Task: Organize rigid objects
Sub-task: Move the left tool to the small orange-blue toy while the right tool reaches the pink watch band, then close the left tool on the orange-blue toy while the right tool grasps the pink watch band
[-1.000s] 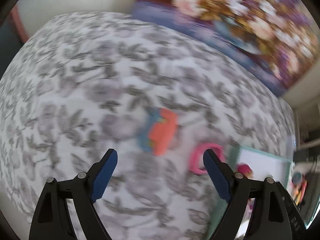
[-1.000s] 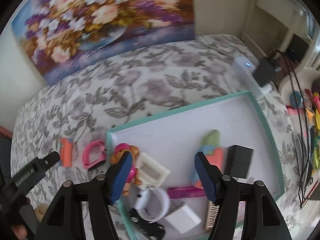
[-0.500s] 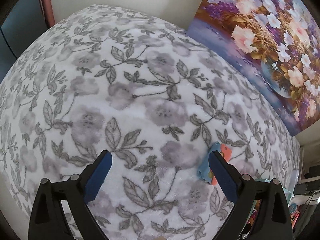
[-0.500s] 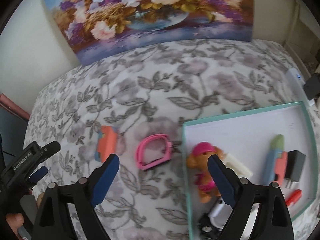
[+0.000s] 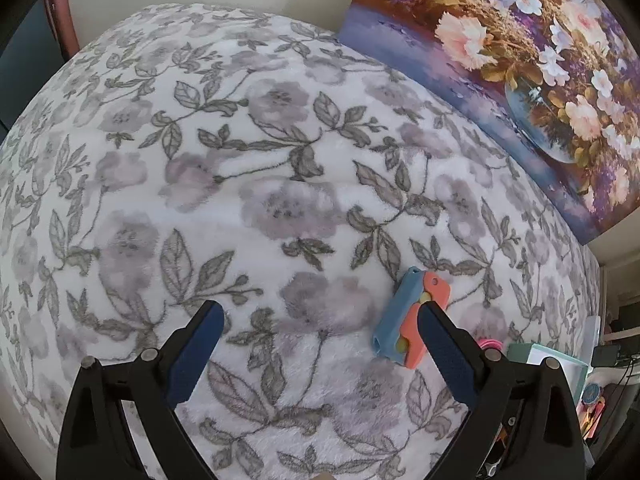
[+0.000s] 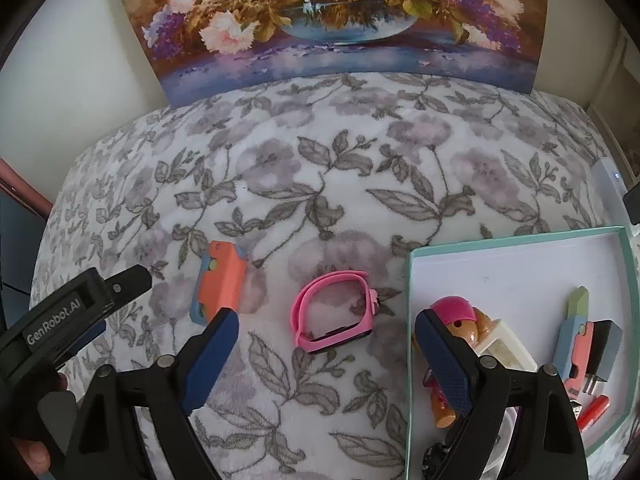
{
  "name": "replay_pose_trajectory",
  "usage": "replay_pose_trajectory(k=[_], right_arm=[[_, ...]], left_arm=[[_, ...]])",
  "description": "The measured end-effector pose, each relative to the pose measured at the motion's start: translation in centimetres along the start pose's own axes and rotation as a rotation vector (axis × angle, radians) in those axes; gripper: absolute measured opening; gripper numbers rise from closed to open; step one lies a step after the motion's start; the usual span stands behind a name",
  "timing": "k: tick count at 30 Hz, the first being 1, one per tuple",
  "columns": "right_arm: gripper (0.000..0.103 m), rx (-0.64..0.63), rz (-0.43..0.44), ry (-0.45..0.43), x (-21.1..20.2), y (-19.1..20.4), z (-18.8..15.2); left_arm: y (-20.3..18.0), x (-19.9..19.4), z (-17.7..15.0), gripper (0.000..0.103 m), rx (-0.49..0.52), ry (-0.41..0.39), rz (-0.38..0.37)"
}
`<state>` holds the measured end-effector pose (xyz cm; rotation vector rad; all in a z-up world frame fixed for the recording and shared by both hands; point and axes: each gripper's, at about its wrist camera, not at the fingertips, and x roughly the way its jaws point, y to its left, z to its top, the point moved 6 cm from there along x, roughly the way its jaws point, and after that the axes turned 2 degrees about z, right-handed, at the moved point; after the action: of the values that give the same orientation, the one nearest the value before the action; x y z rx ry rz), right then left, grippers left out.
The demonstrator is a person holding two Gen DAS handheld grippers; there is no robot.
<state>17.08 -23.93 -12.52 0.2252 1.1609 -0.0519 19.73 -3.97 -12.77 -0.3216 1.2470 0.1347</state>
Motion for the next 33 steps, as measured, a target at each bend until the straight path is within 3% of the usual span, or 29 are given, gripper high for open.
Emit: replay_pose_trajectory(k=[11,19,24,27,30,33], right_arm=[[0.083,-0.014,-0.024,-0.004,1.5,-0.6,0.2],[0.076,-0.006,0.019,-0.027,0.3,-0.6,0.8],[0.068,-0.022,0.035,0.015,1.5,0.0,0.4],[0.068,-0.047,0.012,0.017,2.0,0.1,0.3],[0.068,-0.054,-0.066,0.03,3.0,-0.3,0.2],[0.068,-0.068,-0.052,0.033,3.6,0.1,0.2]], left_arm=[[-0.2,1.2,-0.6,0.097,0.004,0.033,-0.008],[0.5,1.8,-0.6,0.097,-0.021,0.048,-0.022],[0.4,2.0,-0.7,0.097,-0.02,0.056,-0.027],[0.4,2.1,-0.7,0.097,-0.02,0.06,-0.033],[0.3,2.3,-0.7,0.097,-0.014,0.063,-0.04],[0.1,2.6,-0.6,0.097,-0.008,0.067,-0.047]])
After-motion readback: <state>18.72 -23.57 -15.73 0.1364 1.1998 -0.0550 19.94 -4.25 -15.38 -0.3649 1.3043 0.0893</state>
